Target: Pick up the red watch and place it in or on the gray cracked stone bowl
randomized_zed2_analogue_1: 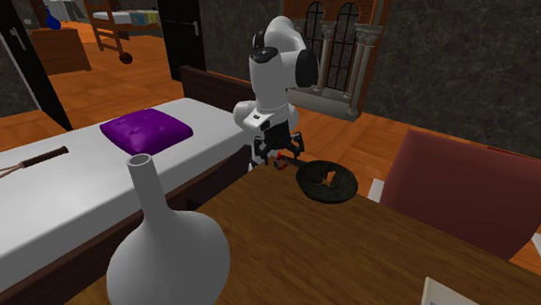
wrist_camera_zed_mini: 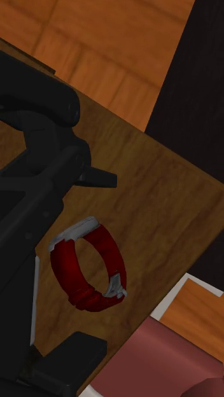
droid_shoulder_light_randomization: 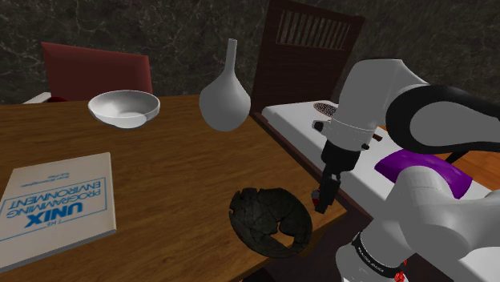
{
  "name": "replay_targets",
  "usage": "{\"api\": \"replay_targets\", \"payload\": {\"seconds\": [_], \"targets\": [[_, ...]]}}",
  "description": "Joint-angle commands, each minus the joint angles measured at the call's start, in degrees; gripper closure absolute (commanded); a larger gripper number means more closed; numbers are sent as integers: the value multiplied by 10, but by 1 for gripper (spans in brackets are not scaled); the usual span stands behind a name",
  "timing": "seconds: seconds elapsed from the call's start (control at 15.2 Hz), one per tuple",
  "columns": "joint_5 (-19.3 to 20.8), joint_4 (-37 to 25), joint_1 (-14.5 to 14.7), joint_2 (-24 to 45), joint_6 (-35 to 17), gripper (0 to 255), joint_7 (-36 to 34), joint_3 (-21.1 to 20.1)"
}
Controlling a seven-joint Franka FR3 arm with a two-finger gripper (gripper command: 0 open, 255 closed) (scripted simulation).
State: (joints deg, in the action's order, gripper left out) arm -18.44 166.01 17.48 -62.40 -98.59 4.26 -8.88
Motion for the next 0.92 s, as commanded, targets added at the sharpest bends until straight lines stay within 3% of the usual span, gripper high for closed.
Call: {"api": "replay_targets", "payload": {"seconds": [0.0,0.2,0.26,0.86], "targets": [[-1,1,0,0,-1,0,0,0],[-1,1,0,0,-1,0,0,0],[-1,1,0,0,-1,255,0,0],[-1,1,0,0,-1,255,0,0]]}}
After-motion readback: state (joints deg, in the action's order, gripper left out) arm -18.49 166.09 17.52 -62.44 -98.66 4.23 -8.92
